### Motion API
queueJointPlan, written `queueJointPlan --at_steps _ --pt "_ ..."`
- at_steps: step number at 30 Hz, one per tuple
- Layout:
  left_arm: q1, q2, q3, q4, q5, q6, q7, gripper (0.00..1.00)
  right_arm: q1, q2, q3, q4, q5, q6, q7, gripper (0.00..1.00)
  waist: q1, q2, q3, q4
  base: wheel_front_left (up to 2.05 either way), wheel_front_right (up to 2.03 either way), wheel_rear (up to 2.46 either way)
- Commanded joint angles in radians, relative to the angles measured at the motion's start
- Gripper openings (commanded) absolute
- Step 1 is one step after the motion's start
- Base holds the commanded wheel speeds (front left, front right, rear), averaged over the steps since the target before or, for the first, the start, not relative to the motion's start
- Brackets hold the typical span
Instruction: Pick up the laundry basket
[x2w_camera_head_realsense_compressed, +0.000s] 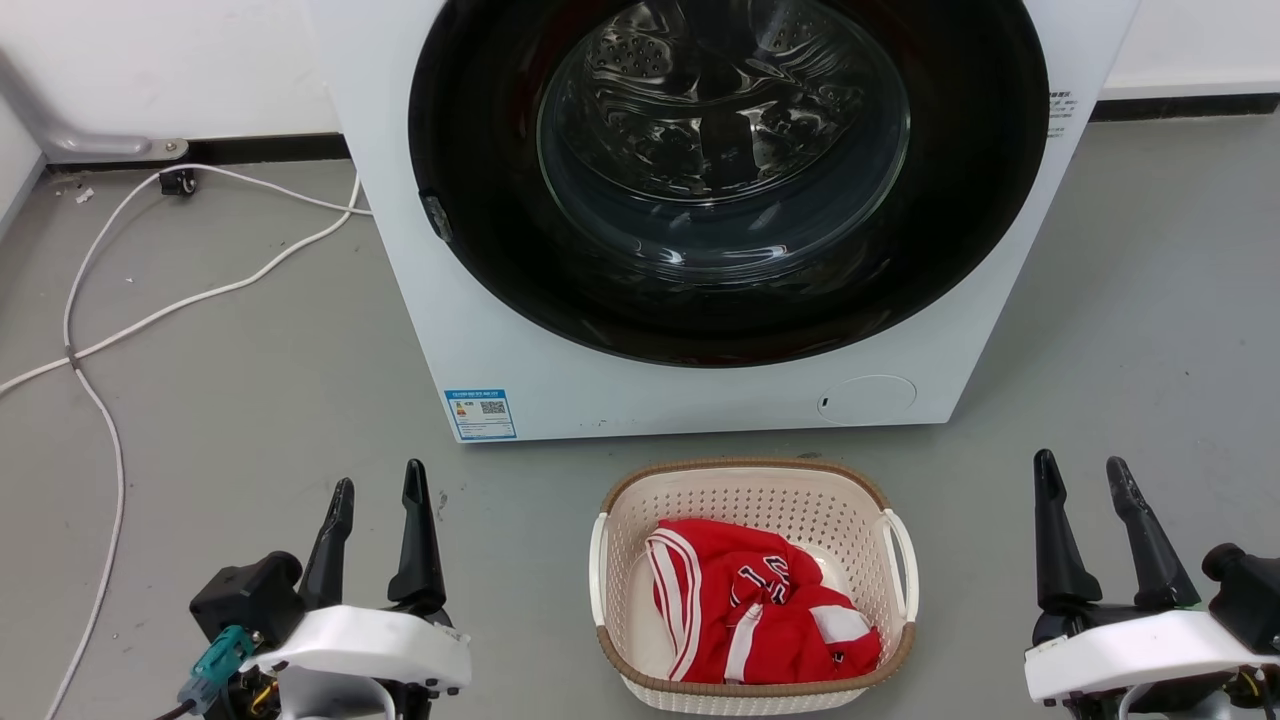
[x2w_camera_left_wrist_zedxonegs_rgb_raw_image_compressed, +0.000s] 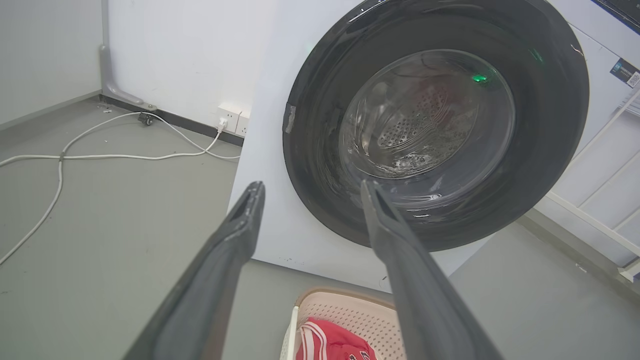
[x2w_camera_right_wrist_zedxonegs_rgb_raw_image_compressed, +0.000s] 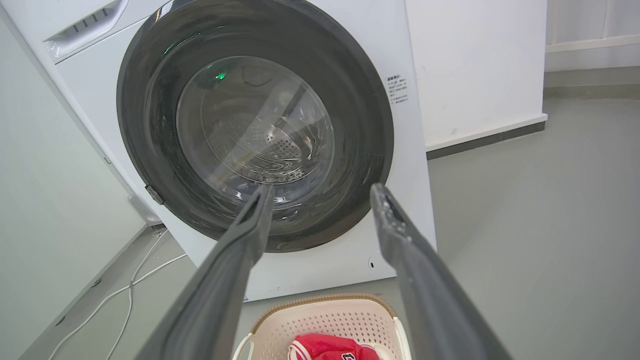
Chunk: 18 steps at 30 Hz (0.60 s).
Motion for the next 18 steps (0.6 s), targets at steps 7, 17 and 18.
queueJointPlan --at_steps 7,17,18 --pt "0.010 0.003 -0.011 -0.019 0.071 -0.001 -0.023 1.00 0.014 -0.003 -0.001 -0.023 -0.067 0.000 -0.022 1.00 0.0000 0.0000 -0.001 0.001 0.00 0.00 0.00" --pt "0.021 0.003 -0.025 -0.018 0.163 0.006 -0.044 1.00 0.027 -0.003 -0.001 -0.028 -0.139 0.000 -0.044 1.00 0.0000 0.0000 -0.003 0.000 0.00 0.00 0.00" --pt "0.022 0.004 -0.027 -0.017 0.172 0.007 -0.047 1.00 0.029 -0.003 -0.001 -0.028 -0.145 0.000 -0.046 1.00 0.0000 0.0000 -0.004 0.000 0.00 0.00 0.00"
